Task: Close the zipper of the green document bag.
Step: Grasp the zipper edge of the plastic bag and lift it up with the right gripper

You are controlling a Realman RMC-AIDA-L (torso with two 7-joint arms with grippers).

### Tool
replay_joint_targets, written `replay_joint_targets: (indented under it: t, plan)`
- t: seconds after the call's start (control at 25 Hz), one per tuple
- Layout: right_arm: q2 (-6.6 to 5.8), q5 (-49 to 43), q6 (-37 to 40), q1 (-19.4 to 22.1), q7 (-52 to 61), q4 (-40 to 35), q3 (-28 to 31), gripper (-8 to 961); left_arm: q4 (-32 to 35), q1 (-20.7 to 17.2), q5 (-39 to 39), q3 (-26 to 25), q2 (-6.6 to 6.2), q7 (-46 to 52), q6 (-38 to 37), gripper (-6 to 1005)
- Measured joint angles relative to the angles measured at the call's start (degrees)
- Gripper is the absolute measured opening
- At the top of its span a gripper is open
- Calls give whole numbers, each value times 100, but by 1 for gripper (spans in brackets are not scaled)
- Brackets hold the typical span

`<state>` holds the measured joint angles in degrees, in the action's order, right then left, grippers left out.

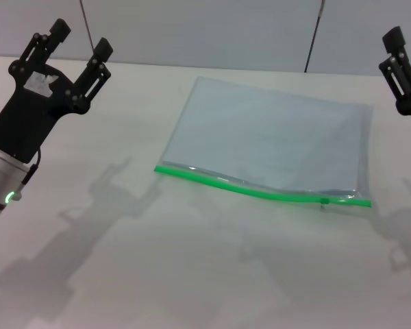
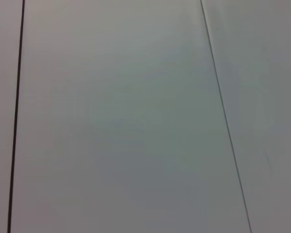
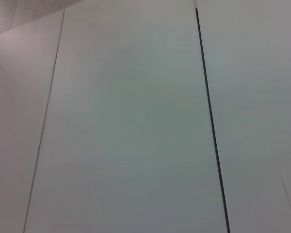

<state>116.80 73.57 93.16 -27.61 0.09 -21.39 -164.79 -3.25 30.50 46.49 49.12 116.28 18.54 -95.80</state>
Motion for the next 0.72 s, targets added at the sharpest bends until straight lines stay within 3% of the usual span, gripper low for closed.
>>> replay_joint_targets:
  t: [0.48,0.72]
  plan:
    - [4,0,13,-18,-96,39,0,828,0,0,0,2,0,0,1,726]
    - [17,38,-184,-25,-1227,120,13,827,5,3,-12,-18,0,0,5,726]
